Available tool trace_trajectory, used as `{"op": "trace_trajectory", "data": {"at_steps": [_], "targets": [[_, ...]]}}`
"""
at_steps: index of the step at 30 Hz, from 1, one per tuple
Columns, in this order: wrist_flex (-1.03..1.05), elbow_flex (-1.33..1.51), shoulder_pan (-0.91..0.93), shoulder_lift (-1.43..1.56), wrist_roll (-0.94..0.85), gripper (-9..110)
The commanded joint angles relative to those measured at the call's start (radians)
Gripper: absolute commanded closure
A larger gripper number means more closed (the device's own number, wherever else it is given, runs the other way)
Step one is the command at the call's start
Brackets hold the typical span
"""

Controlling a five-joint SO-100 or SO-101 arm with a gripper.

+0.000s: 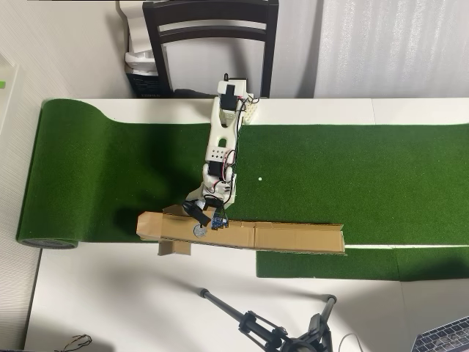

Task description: Pick up the golf ball and place it on the gray mark at the back.

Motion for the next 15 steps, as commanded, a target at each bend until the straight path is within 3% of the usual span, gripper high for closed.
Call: {"op": "trace_trajectory", "data": {"at_steps": [1, 15], "targets": [[-0.009, -0.086, 0.015, 0.028, -0.005, 47], [-0.017, -0.081, 0.018, 0.008, -0.003, 47]]}}
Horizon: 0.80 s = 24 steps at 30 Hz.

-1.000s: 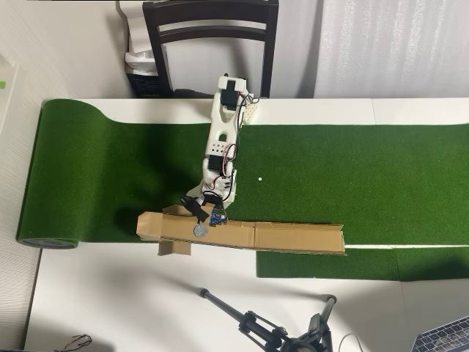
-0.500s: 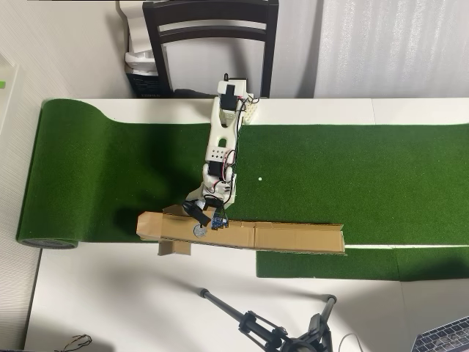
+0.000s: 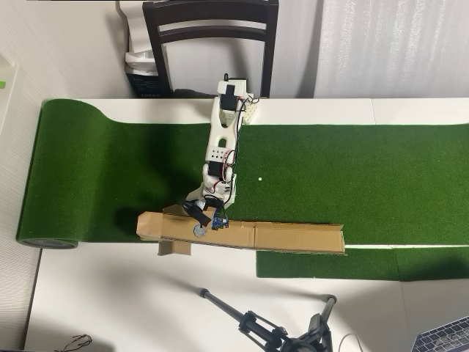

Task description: Pick up the golf ball and place it on the gray mark at the back.

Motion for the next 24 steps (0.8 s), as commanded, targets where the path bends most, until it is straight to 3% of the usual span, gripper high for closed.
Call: {"op": "trace_trajectory", "data": {"at_steps": [1, 14, 24], "targets": [[-0.017, -0.089, 0.018, -0.006, -0.003, 47], [-0.018, -0.094, 0.041, -0.048, -0.003, 47], [-0.018, -0.094, 0.041, -0.048, -0.002, 63]]}}
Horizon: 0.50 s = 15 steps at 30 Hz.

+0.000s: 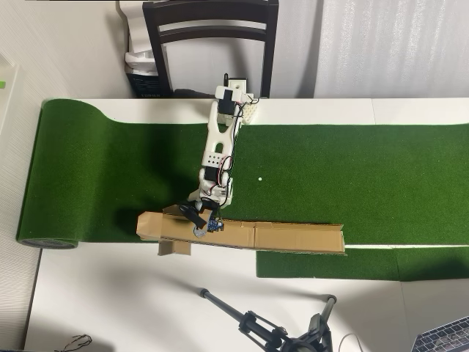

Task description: Pick up the golf ball and place it on the gray mark at the back.

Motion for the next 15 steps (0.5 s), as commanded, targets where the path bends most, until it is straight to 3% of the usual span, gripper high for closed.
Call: {"op": "trace_trajectory", "data": {"at_steps": [1, 15], "targets": [[-0.018, -0.086, 0.011, 0.032, -0.003, 63], [-0.012, -0.1, 0.011, 0.032, -0.002, 74]]}}
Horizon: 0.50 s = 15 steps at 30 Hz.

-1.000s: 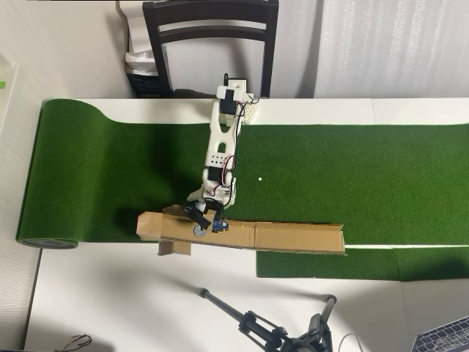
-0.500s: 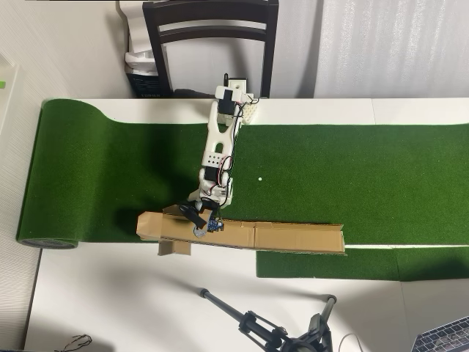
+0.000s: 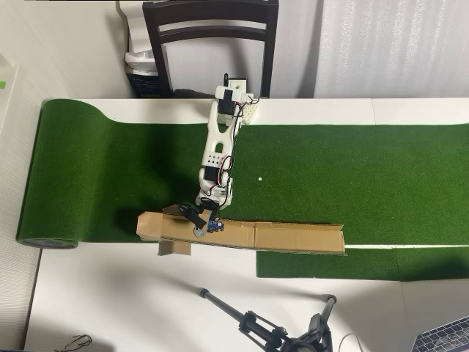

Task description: Pick up the golf ball and place it on the gray mark at the back.

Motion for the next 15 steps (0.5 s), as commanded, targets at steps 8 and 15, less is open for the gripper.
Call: {"op": "trace_trajectory", "data": {"at_steps": [8, 15], "targets": [[-0.012, -0.084, 0.011, 0.032, 0.0, 79], [-0.003, -0.127, 0.008, 0.057, 0.0, 79]]}}
